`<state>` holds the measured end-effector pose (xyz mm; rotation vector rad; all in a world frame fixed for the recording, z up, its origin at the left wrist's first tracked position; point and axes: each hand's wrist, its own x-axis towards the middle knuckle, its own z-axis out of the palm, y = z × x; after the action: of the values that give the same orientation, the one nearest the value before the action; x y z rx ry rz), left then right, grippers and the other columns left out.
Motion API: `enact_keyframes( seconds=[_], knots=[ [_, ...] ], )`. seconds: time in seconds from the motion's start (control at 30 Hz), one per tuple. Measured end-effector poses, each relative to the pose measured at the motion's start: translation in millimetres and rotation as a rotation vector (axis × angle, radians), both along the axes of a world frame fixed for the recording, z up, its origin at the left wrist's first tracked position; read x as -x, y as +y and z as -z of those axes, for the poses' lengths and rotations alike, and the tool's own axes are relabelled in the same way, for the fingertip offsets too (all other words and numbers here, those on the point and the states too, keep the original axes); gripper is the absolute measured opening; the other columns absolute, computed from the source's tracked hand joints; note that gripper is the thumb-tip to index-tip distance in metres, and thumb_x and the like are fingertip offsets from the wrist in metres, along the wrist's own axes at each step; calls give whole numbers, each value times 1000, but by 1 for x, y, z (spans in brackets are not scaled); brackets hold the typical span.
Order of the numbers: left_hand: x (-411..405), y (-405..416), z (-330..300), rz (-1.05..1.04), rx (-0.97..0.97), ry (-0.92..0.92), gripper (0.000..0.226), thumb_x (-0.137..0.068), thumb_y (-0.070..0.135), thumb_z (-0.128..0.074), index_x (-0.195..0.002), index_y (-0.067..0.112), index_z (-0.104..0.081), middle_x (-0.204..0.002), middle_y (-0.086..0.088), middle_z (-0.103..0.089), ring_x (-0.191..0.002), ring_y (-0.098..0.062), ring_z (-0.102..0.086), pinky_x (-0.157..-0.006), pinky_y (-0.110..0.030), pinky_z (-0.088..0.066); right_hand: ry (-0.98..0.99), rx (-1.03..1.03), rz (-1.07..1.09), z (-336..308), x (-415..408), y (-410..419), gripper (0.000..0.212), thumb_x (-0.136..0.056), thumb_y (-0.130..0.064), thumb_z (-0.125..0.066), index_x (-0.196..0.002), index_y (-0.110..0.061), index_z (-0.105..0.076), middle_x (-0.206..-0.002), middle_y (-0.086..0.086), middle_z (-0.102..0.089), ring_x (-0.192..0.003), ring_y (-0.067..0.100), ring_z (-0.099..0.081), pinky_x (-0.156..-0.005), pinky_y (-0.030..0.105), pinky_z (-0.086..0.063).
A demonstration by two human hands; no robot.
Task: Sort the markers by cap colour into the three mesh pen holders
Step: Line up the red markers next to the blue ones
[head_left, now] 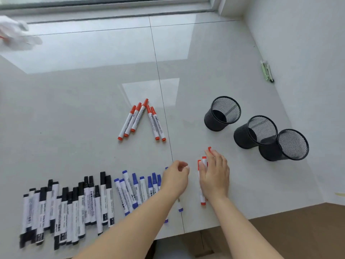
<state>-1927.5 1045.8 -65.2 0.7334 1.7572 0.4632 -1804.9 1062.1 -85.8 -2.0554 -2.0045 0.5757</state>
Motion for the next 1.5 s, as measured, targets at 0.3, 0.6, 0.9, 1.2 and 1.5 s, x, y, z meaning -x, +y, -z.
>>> enact_keyframes(
  seconds=[0.3,0.6,0.9,1.2,1.5],
  knots=[
    [149,62,-4,-82,-157,526,18,-91,25,-48,-104,22,-59,-96,3,-60,-78,-13,-51,-56,-24,-37,75,33,-217,-5,102,78,38,-91,-26,-48,-127,-14,-48,-126,3,-51,-115,20,-42,-94,31,-36],
    [192,105,35,45,-122,700,49,-87,47,-50,-125,16,-43,-126,-6,-45,-117,-24,-43,-90,-38,-41,38,149,-88,27,160,117,46,-90,-40,-51,-123,-10,-44,-124,7,-45,-114,24,-43,-86,36,-40],
    [185,135,46,229,-109,804,45,-90,43,-49,-118,9,-46,-119,-11,-49,-110,-29,-48,-75,-36,-38,-41,168,-23,34,168,119,42,-91,-41,-50,-112,-5,-45,-116,10,-49,-107,27,-47,-78,37,-41],
    [189,132,35,378,-6,753,16,-92,25,-41,-91,11,-50,-82,-6,-48,-73,-27,-48,-49,-27,-29,134,252,46,18,147,98,25,-97,-25,-37,-110,-5,-43,-93,11,-57,-76,26,-51,-59,30,-34],
    [121,91,-16,400,-193,510,24,-93,39,-42,-87,16,-47,-73,-3,-51,-59,-19,-48,-50,-29,-36,337,116,263,-34,76,46,26,-87,-9,-44,-109,-16,-56,-92,4,-53,-79,23,-54,-62,30,-46]
  ],
)
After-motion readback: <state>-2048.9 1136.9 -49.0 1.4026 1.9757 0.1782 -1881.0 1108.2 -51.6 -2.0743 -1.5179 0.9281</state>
